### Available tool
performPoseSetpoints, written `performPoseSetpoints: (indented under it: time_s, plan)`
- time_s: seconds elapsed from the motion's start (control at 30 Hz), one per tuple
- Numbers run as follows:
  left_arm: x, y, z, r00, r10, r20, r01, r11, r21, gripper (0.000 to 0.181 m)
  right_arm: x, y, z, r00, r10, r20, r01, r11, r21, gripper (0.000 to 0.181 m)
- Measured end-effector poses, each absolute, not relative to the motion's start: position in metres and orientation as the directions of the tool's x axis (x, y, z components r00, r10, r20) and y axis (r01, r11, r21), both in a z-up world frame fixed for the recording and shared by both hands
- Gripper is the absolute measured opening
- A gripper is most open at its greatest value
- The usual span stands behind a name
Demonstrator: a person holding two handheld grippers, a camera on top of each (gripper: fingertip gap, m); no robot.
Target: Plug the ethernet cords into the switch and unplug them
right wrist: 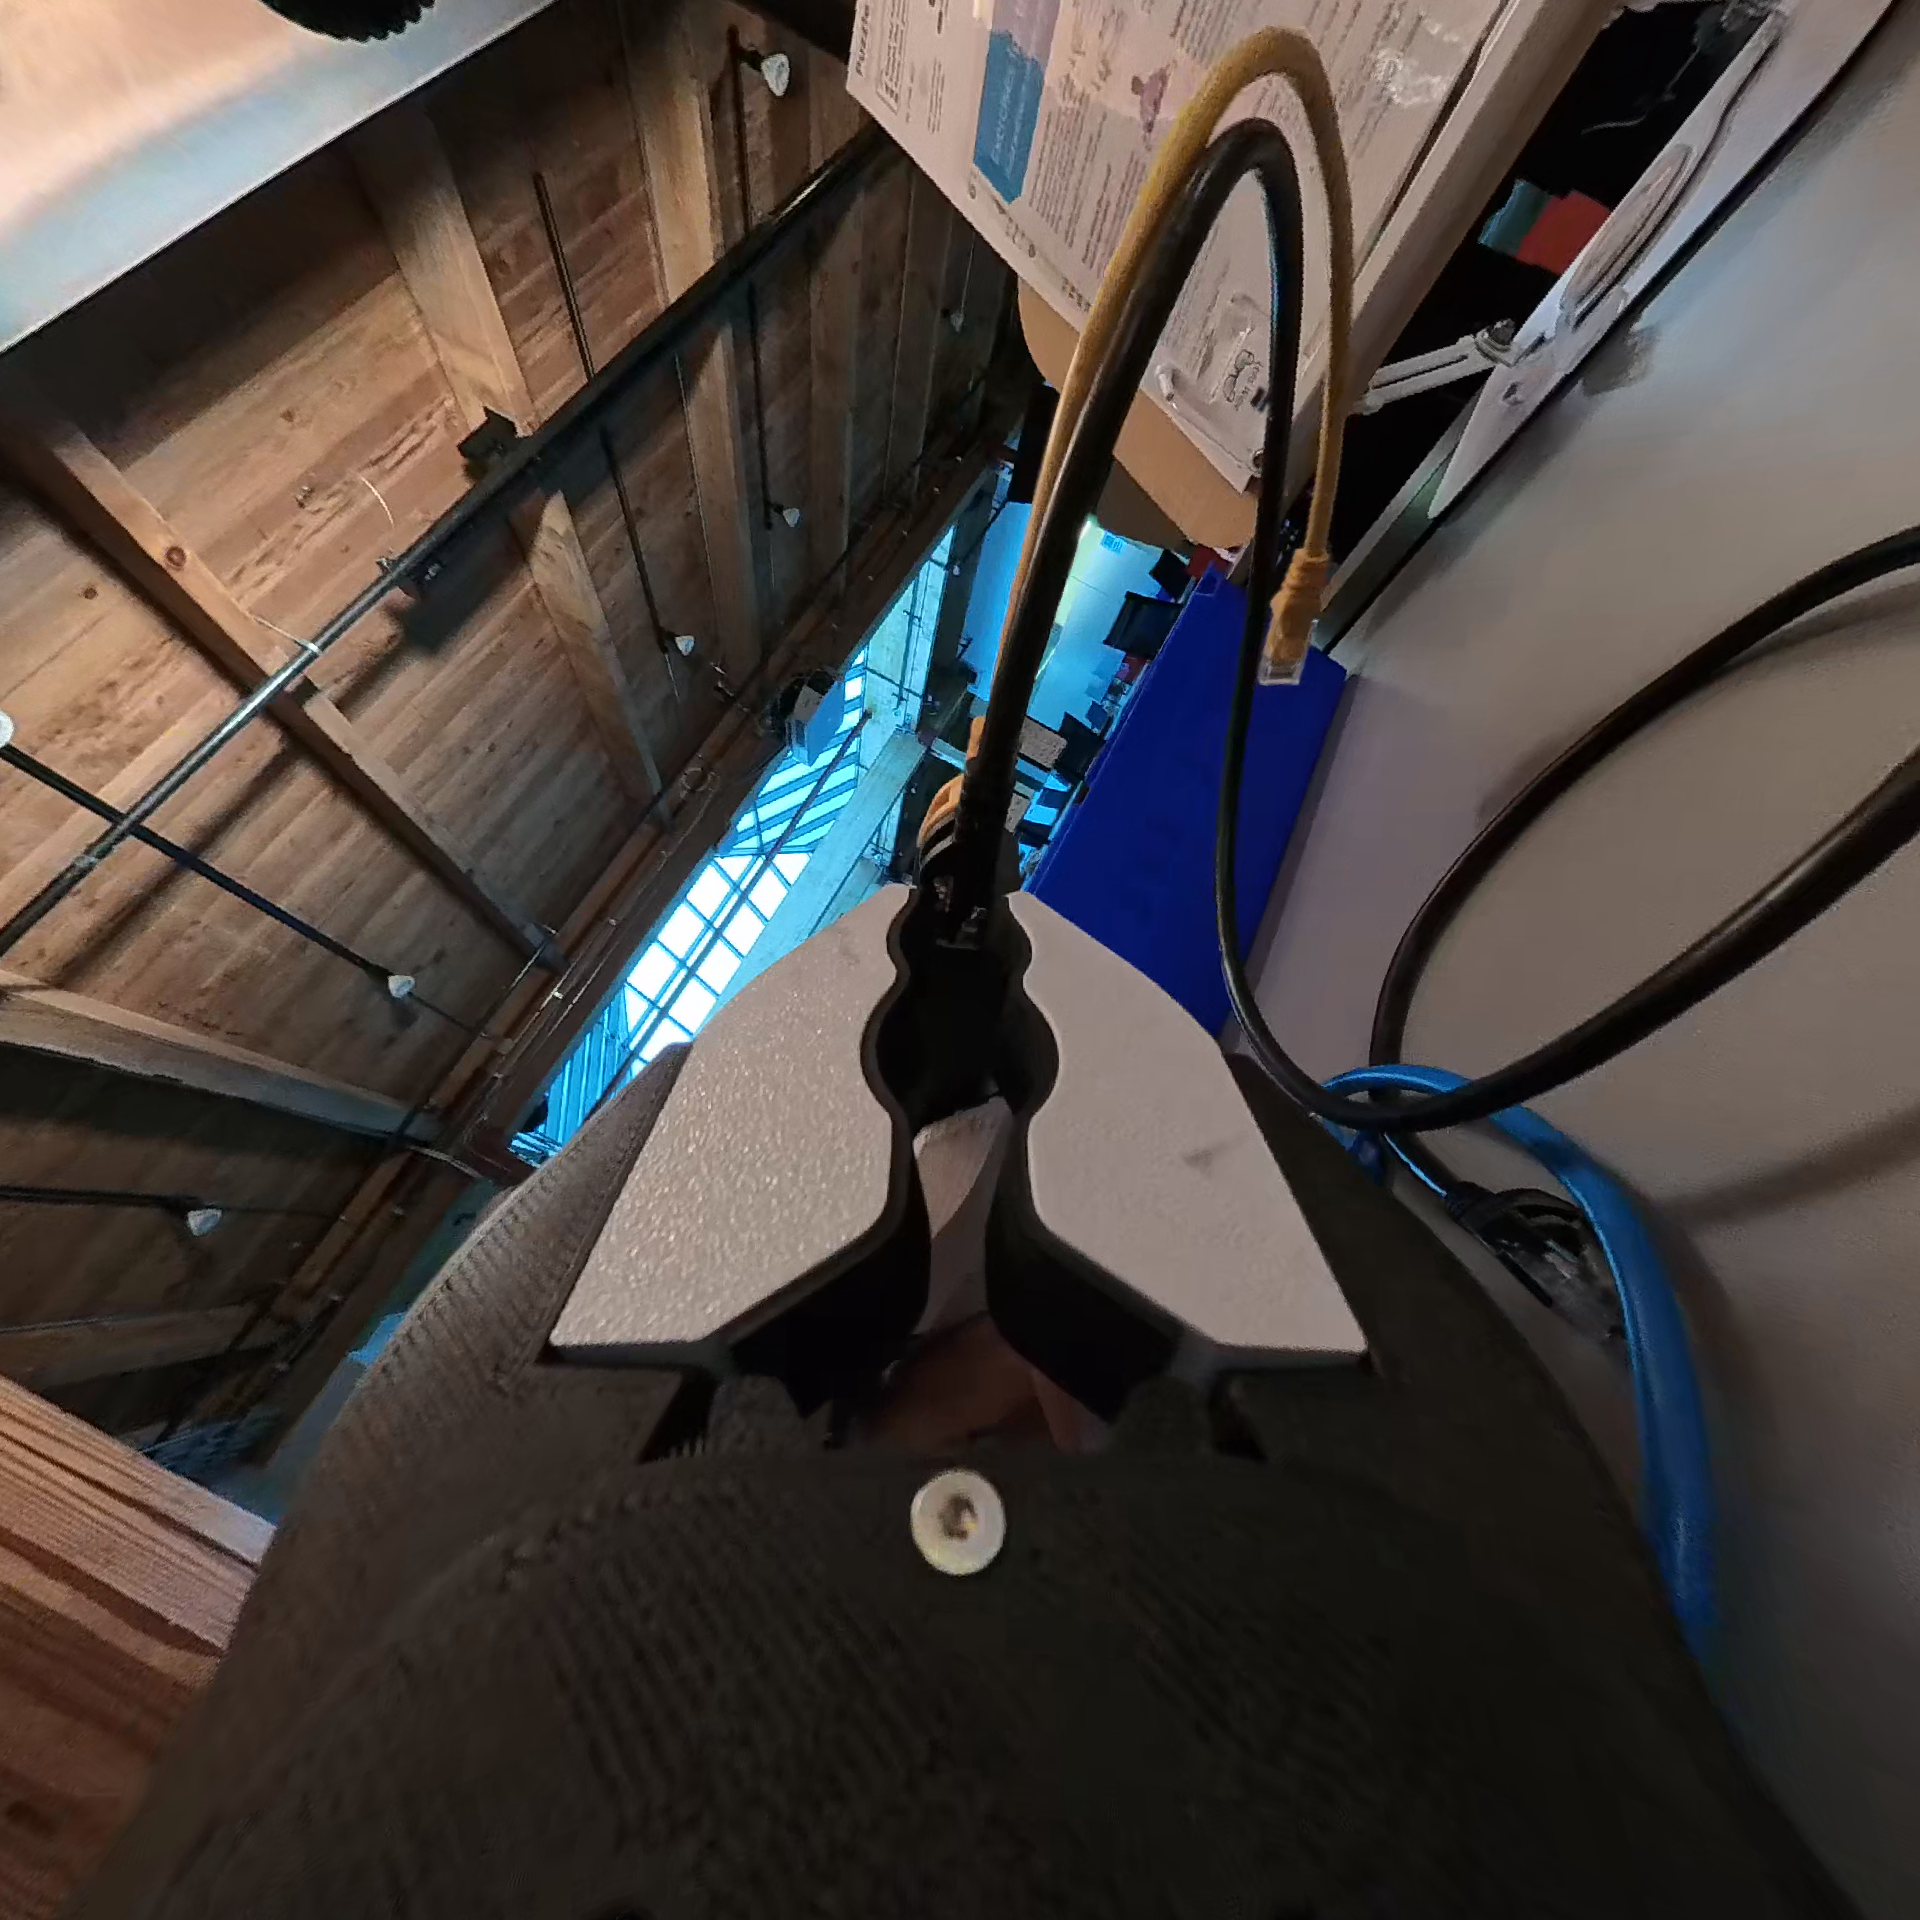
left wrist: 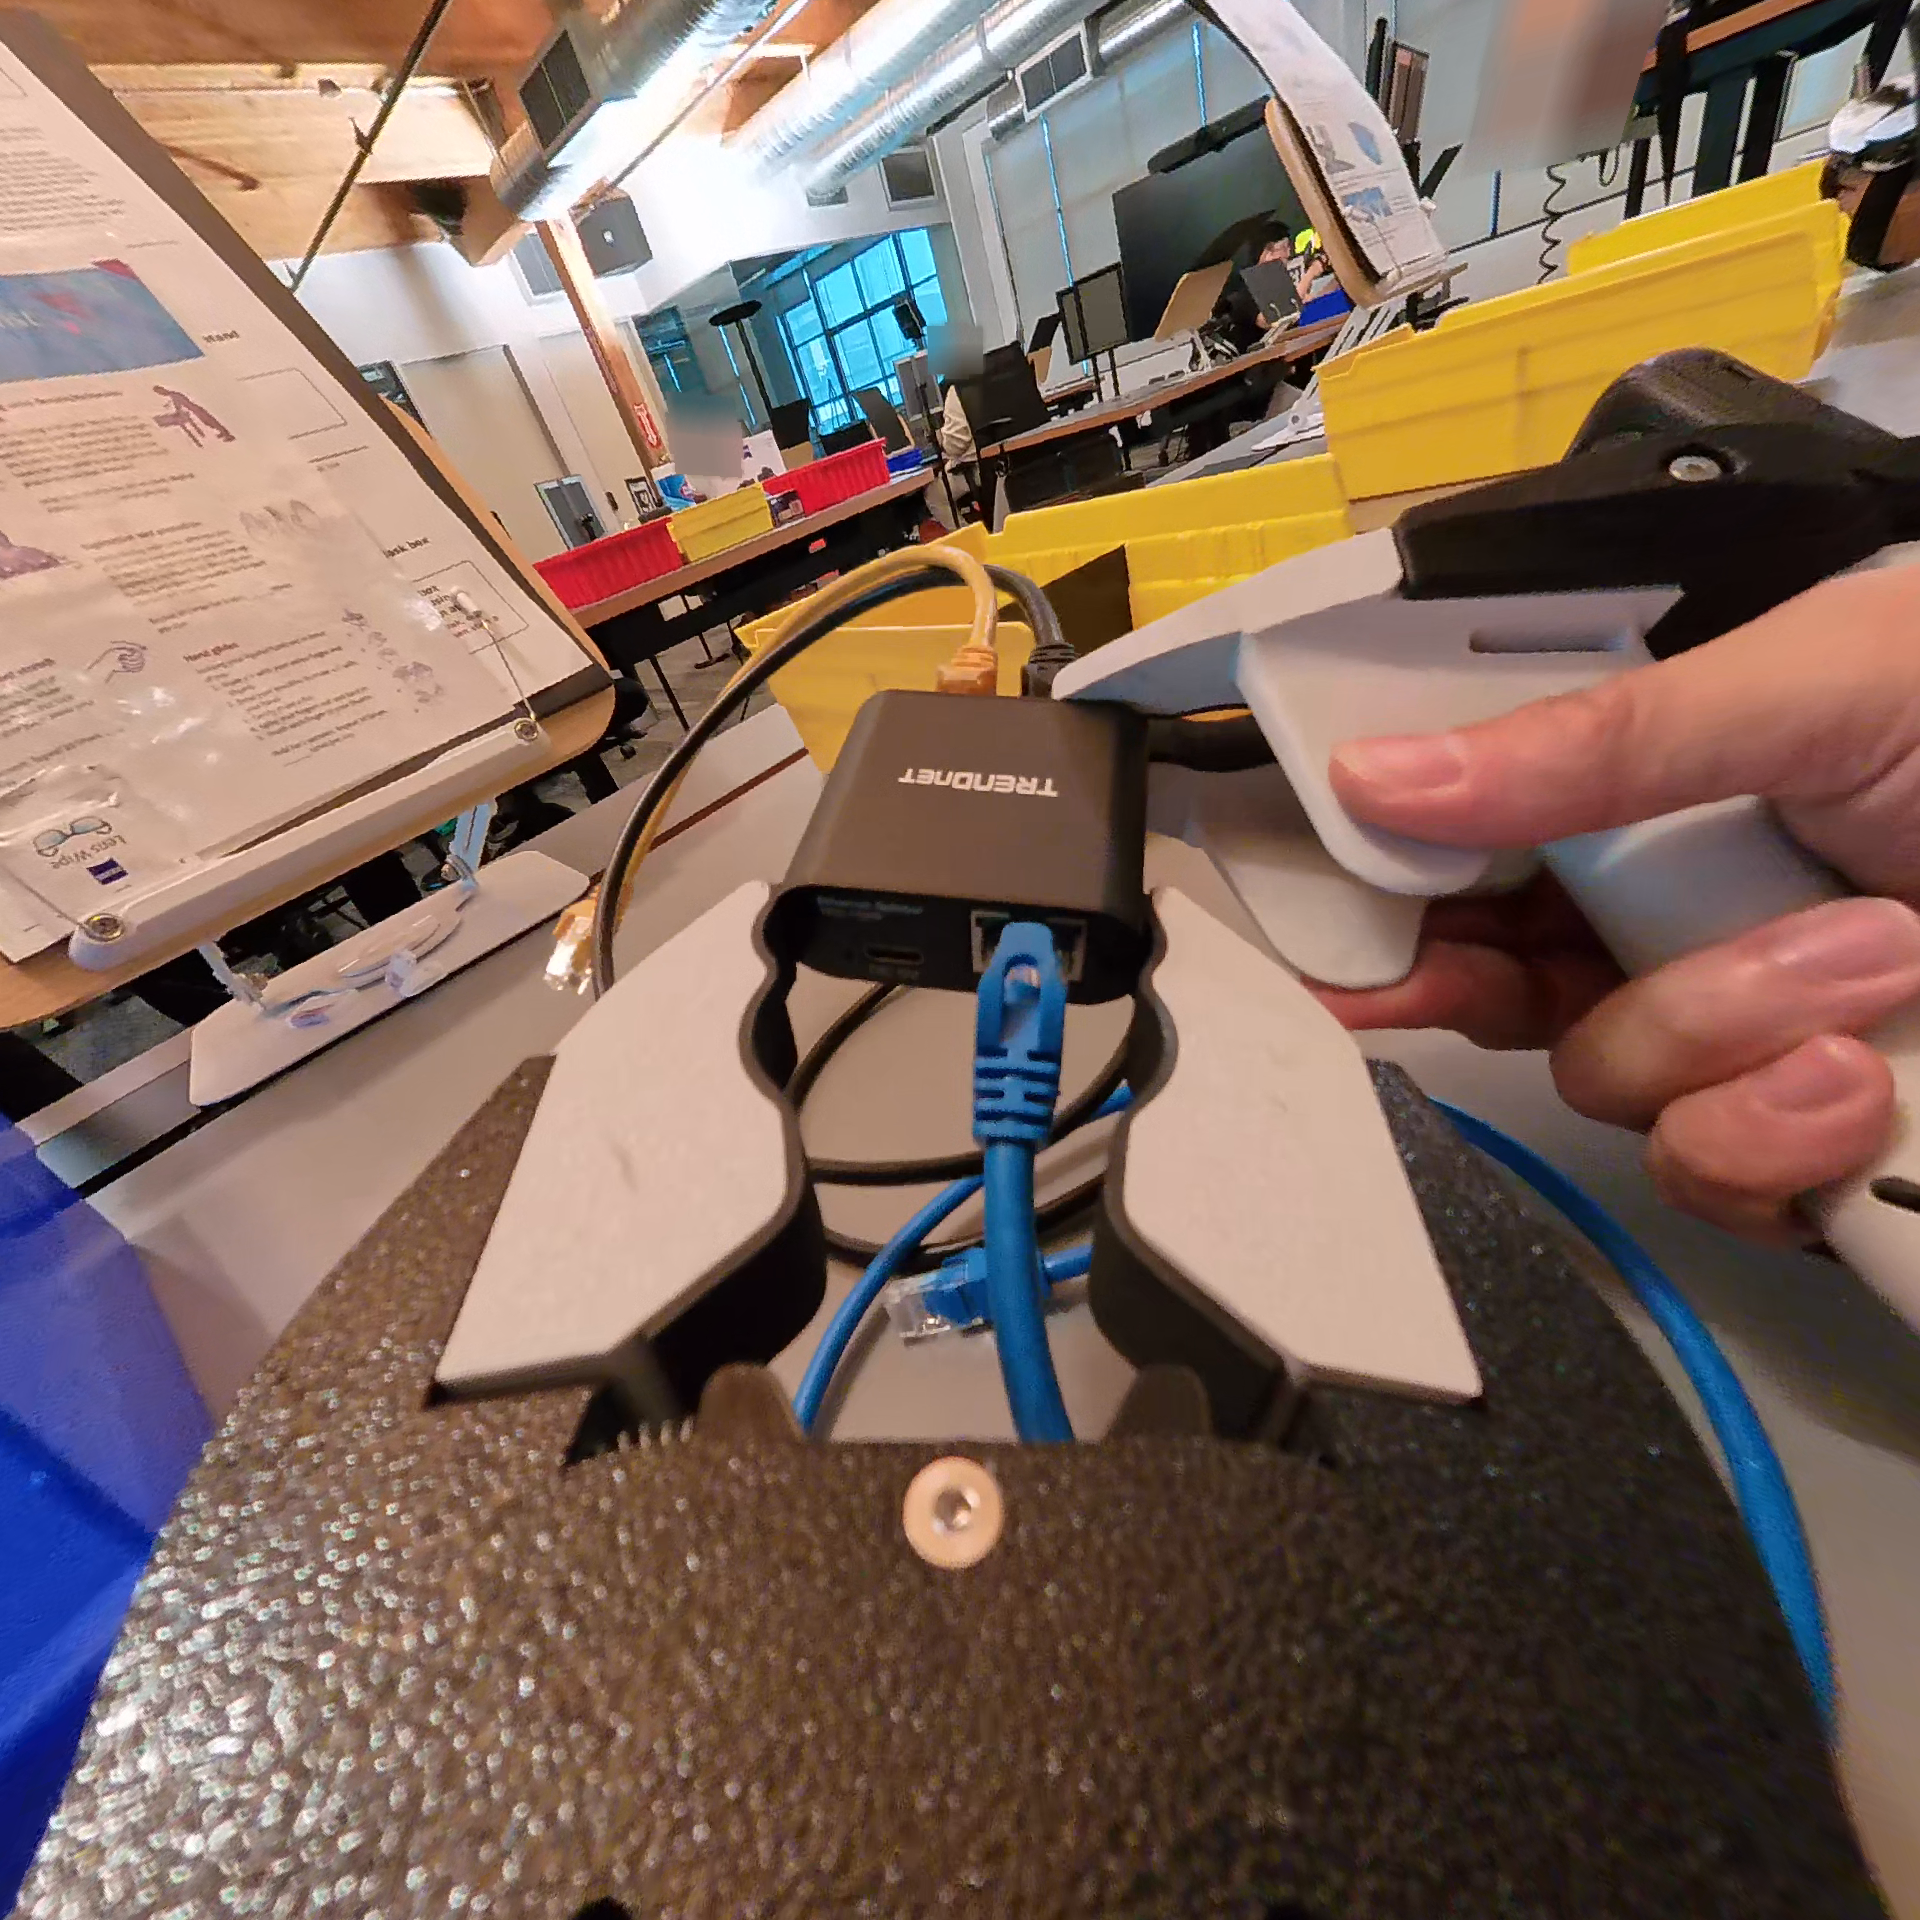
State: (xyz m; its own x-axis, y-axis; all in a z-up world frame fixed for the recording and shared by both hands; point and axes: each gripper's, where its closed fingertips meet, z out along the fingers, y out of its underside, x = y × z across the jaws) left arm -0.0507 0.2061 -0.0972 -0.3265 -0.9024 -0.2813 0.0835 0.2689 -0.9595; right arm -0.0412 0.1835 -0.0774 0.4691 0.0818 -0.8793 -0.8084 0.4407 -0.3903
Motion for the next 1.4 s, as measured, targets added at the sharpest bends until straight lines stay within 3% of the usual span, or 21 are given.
performPoseSetpoints:
  time_s: [0.3,0.37,0.43,0.5,0.57,0.67,0.87,1.2,1.4]
  plan:
    - [-0.050,0.206,-0.096,-0.349,-0.916,-0.199,0.057,0.192,-0.980,0.061,-0.039,0.183,-0.075,0.574,-0.002,-0.819,-0.743,0.419,-0.522,0.011]
    - [-0.051,0.208,-0.095,-0.352,-0.920,-0.172,0.049,0.166,-0.985,0.061,-0.025,0.171,-0.073,0.561,-0.017,-0.828,-0.723,0.478,-0.499,0.009]
    - [-0.052,0.218,-0.091,-0.320,-0.932,-0.171,0.073,0.156,-0.985,0.061,-0.014,0.162,-0.072,0.629,-0.072,-0.774,-0.674,0.445,-0.590,0.009]
    - [-0.053,0.224,-0.092,-0.309,-0.926,-0.218,0.090,0.200,-0.976,0.061,-0.013,0.154,-0.059,0.659,-0.038,-0.751,-0.664,0.439,-0.605,0.009]
    - [-0.053,0.230,-0.089,-0.285,-0.938,-0.197,0.097,0.176,-0.980,0.061,-0.017,0.152,-0.053,0.728,-0.089,-0.680,-0.615,0.356,-0.704,0.009]
    - [-0.055,0.240,-0.082,-0.240,-0.954,-0.180,0.126,0.154,-0.980,0.061,-0.013,0.140,-0.029,0.782,-0.096,-0.616,-0.563,0.316,-0.764,0.009]
    - [-0.058,0.254,-0.076,-0.158,-0.969,-0.192,0.166,0.165,-0.972,0.061,0.008,0.088,0.033,0.944,-0.220,-0.246,-0.212,0.164,-0.963,0.009]
    - [-0.056,0.247,-0.081,-0.196,-0.958,-0.208,0.150,0.180,-0.972,0.061,0.043,0.041,0.152,0.979,-0.203,-0.002,0.029,0.149,-0.988,0.008]
    - [-0.056,0.246,-0.082,-0.214,-0.958,-0.191,0.146,0.162,-0.976,0.061,0.124,0.030,0.119,0.966,-0.260,-0.006,-0.004,0.010,-1.000,0.008]
